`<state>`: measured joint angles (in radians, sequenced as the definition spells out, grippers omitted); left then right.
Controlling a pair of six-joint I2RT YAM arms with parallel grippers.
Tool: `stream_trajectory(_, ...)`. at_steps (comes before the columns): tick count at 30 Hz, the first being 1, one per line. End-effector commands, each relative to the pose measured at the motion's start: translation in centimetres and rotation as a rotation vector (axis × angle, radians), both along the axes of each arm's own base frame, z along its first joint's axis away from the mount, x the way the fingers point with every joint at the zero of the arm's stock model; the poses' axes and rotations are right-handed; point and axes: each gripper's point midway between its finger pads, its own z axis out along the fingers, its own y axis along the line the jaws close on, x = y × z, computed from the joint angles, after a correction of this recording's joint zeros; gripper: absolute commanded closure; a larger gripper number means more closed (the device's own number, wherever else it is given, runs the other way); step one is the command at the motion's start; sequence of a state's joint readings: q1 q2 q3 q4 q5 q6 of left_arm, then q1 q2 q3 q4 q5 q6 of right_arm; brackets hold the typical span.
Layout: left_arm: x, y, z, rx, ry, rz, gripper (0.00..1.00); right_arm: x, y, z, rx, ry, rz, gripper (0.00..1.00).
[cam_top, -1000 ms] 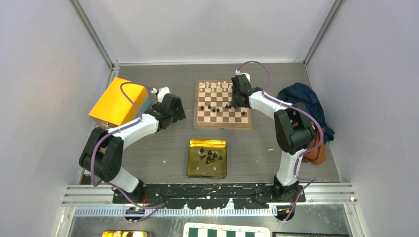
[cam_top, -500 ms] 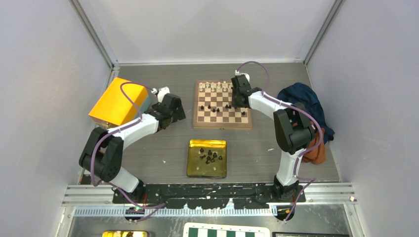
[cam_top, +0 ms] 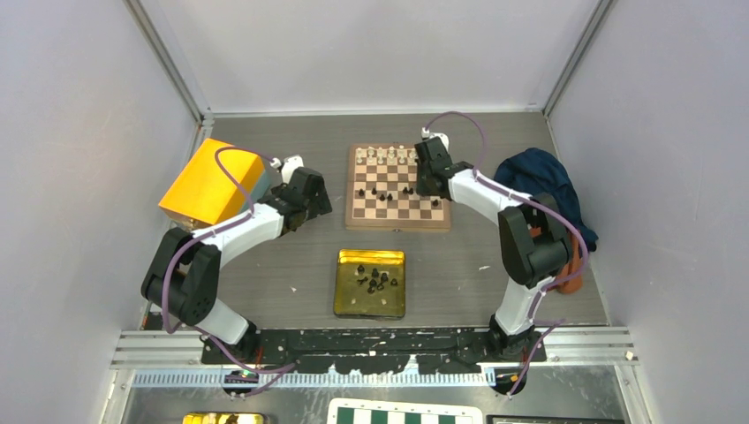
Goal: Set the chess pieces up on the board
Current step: Pick up the chess piece from the chessboard, then place the chess piece on the chessboard.
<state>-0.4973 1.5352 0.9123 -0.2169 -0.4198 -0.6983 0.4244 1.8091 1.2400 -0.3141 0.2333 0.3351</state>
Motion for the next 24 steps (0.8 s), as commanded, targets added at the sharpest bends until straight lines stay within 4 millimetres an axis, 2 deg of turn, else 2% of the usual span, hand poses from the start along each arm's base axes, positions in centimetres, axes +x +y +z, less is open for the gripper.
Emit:
stream_trajectory(1, 1.4, -0.1, 2.5, -0.017, -0.082, 0.019, 0.19, -0.2, 0.0, 2.9, 0.013, -0.085, -0.007, 0.93)
stream_trajectory(9, 1.2, -0.2, 2.7, -0.017, -0.084, 0.016, 0.19, -1.4, -0.2, 1.8, 0.015, -0.068, -0.008, 0.93)
stream_trajectory(24, 1.2, -0.5, 2.4, -0.011, -0.077, 0.013, 0.19, -1.9, -0.3, 0.7, 0.01, -0.056, -0.011, 0.91)
